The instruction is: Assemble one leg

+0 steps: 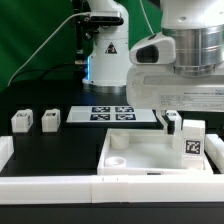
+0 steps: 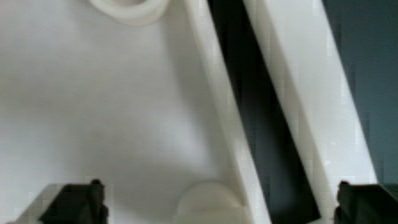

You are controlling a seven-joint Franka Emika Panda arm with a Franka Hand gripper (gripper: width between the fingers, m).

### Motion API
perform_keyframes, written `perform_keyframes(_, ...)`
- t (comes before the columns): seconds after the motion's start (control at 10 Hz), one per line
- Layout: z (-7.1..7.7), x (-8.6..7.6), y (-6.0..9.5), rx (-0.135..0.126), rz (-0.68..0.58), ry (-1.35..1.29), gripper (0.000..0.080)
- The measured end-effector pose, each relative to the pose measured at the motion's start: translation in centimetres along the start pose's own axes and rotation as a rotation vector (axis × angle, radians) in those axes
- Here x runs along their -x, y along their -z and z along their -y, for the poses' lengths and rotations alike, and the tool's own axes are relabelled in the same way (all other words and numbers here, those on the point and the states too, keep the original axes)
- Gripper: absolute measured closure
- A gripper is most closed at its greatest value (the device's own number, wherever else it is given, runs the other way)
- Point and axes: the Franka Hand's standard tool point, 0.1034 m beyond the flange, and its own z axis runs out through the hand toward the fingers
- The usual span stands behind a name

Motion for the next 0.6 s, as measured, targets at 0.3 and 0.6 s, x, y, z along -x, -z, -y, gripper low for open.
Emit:
perform_keyframes(0.3,-0.71,-0.68,0.33,-0.003,-0.005,0.004,0.0150)
perform_keyframes(0.6,-0.22,-1.13,0.88,-0.006,-0.012,0.016,0.0150)
